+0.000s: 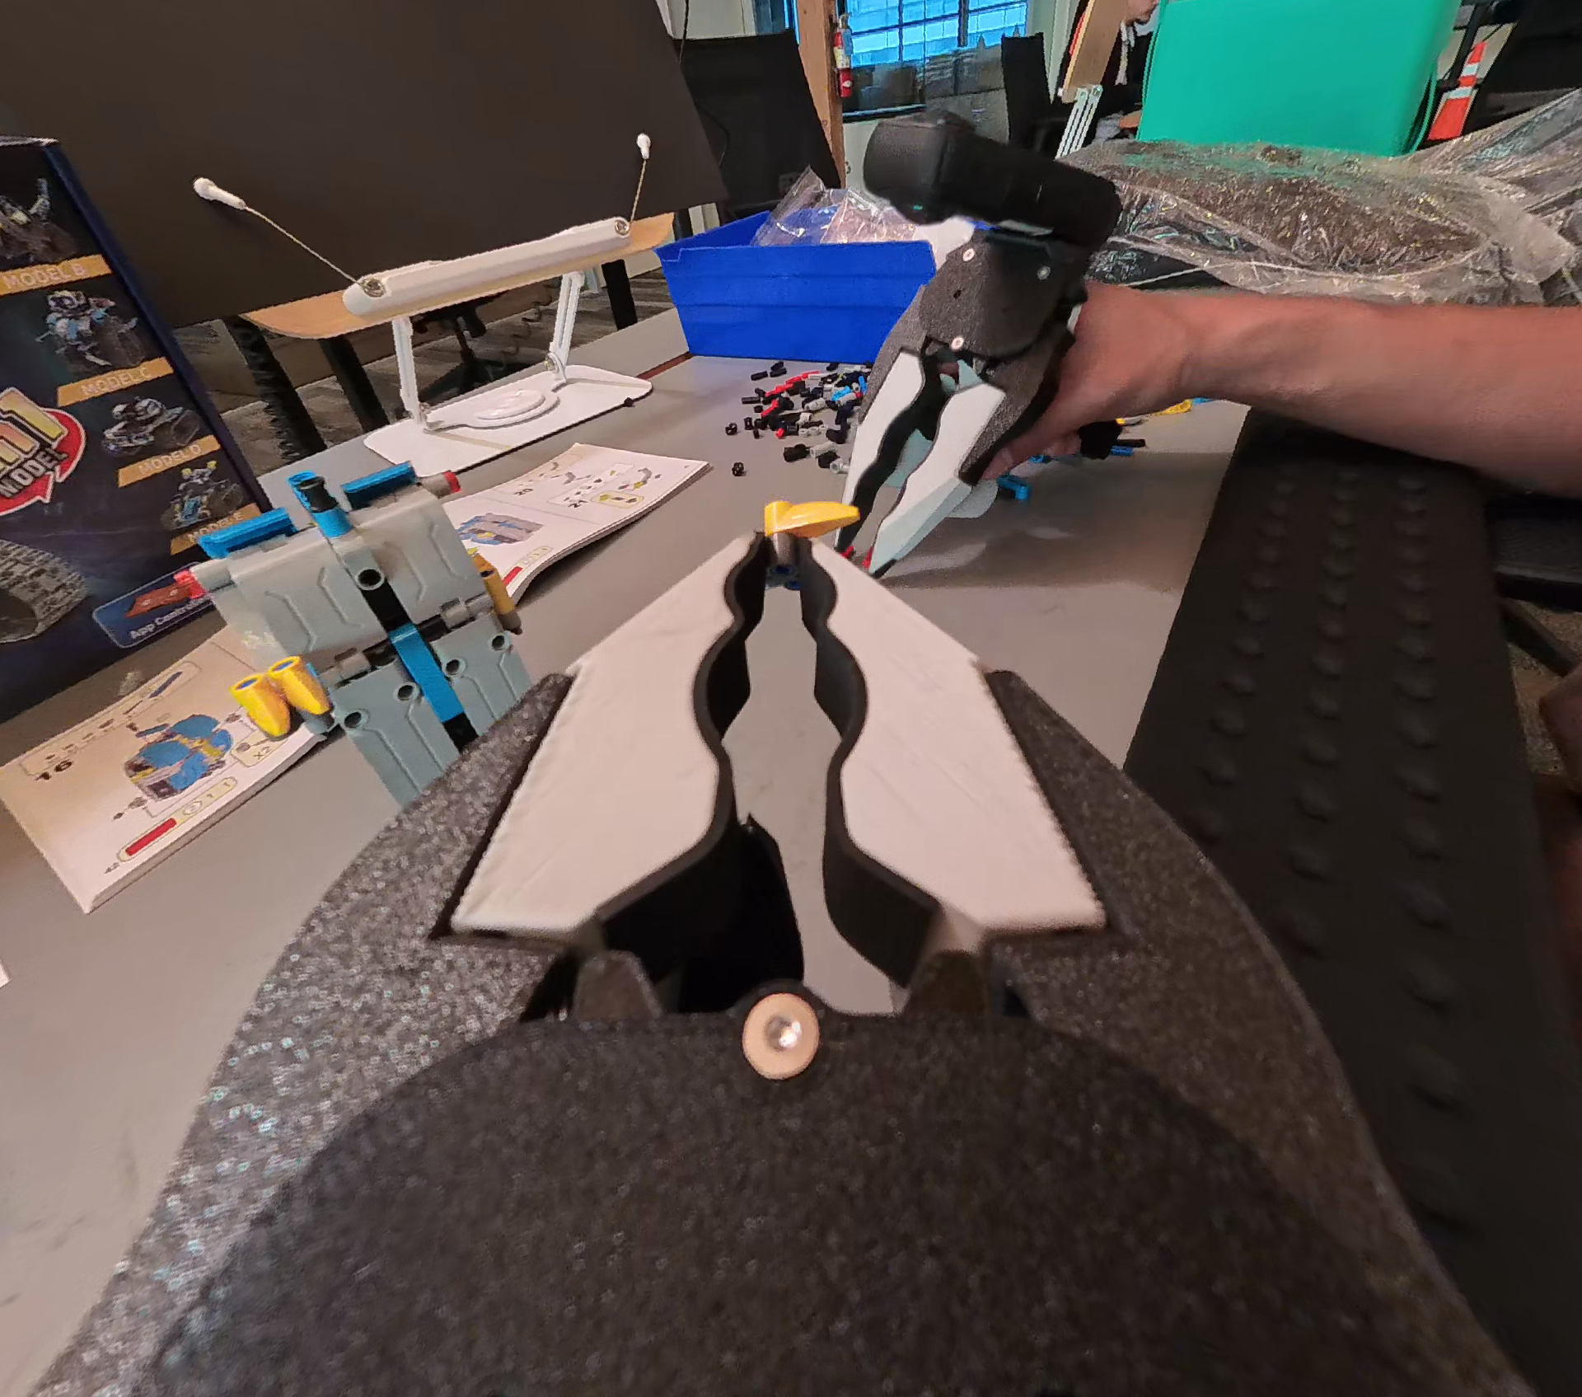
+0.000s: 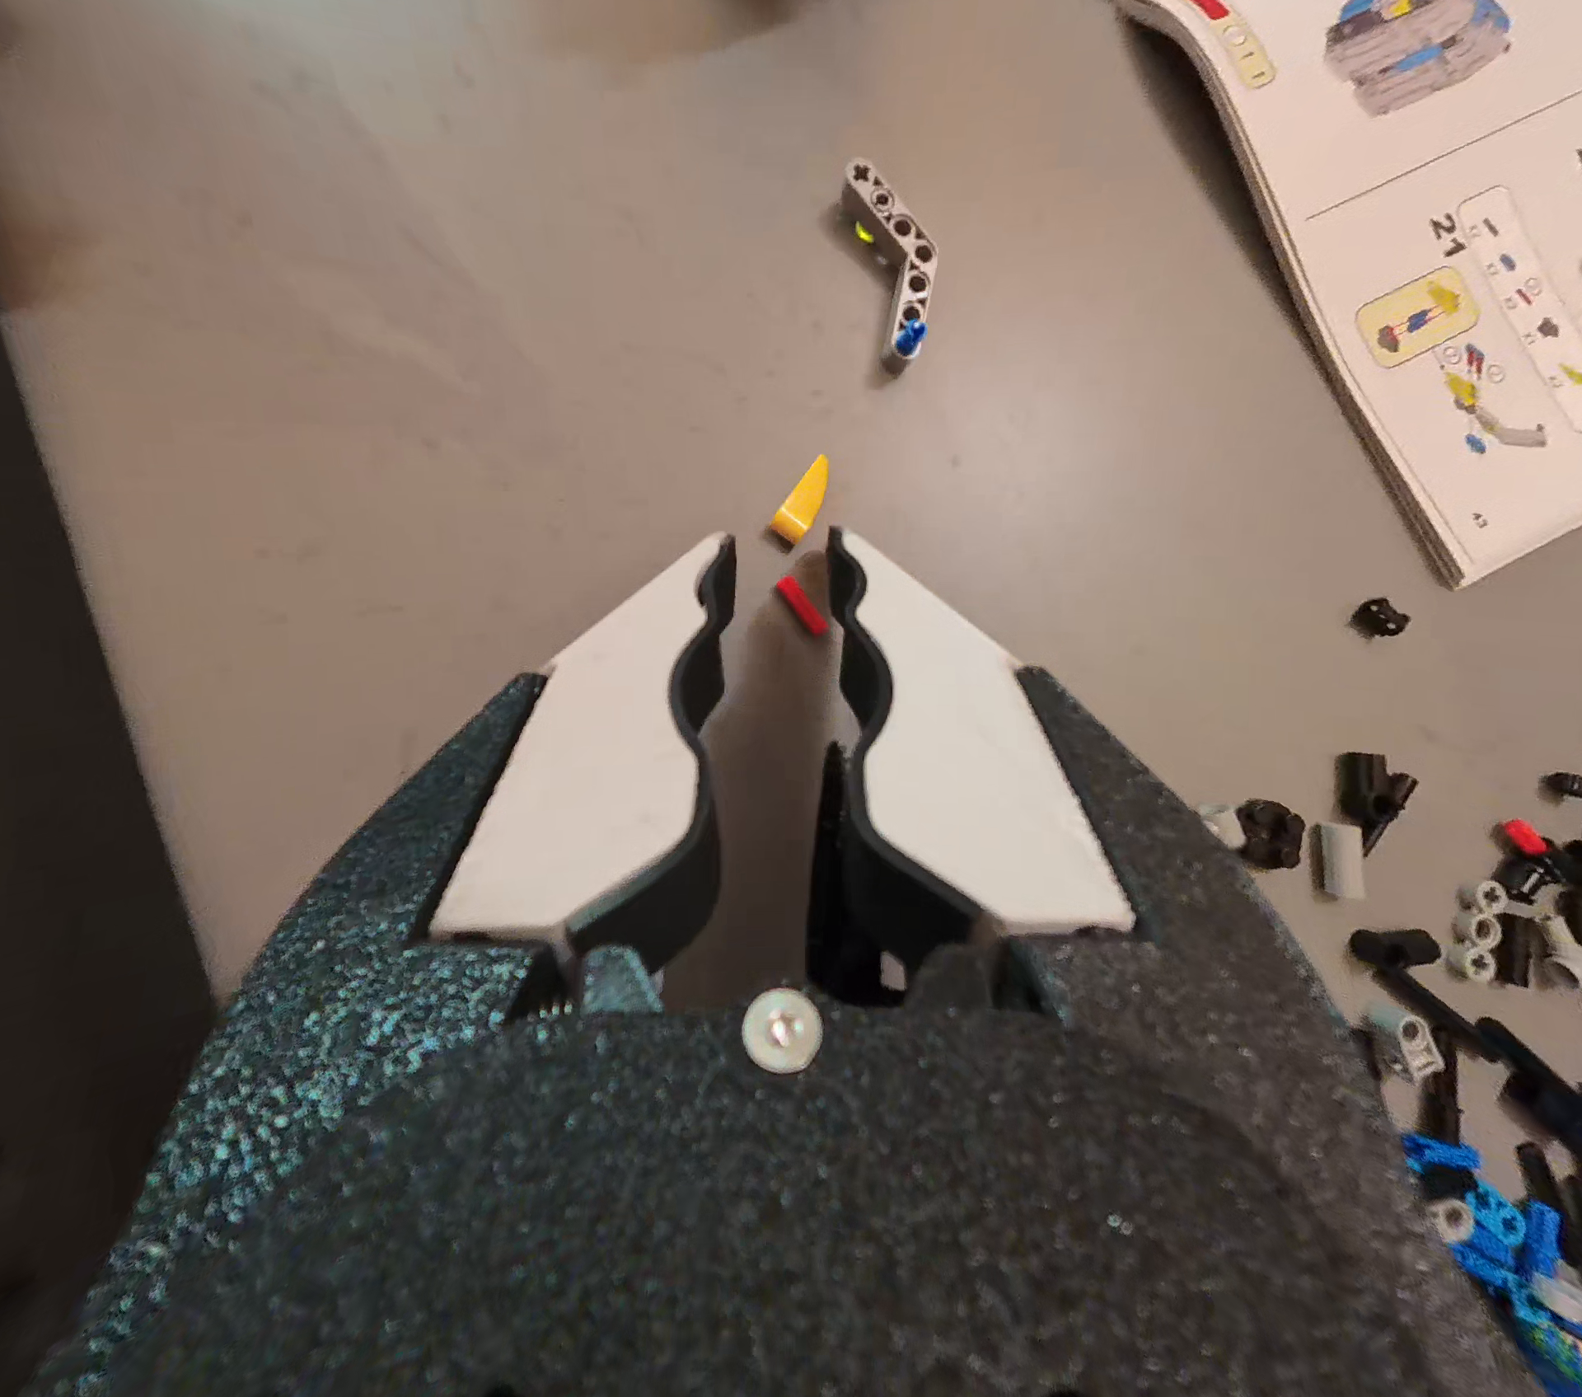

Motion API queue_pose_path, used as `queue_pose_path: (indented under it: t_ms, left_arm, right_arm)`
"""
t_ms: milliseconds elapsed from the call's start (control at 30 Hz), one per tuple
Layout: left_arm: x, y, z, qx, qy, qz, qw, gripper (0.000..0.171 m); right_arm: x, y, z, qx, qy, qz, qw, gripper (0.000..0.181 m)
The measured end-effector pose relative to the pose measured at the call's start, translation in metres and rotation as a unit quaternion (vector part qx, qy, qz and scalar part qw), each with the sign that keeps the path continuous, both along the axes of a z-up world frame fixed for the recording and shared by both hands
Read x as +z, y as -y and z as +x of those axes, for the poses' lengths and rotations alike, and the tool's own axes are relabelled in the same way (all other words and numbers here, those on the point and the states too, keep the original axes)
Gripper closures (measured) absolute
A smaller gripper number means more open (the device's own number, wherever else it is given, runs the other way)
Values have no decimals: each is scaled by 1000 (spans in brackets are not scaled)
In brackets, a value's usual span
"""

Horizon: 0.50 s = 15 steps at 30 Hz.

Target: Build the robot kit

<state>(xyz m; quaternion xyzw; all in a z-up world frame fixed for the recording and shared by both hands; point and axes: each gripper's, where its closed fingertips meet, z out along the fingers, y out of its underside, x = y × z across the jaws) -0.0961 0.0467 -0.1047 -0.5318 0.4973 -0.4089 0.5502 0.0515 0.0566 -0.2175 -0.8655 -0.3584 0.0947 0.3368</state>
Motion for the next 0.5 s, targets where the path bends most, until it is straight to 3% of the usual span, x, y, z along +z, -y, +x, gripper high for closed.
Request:
queue_pose_path:
  t_ms: [300,500]
  left_arm:
    - [0,0,0,-2,-1,0,1000,165]
    - [0,1,0,-3,-1,0,1000,165]
  right_arm:
    - [-2,6,-20,28,-47,-28,998,165]
    - [-1,0,-19,29,-23,1,999,164]
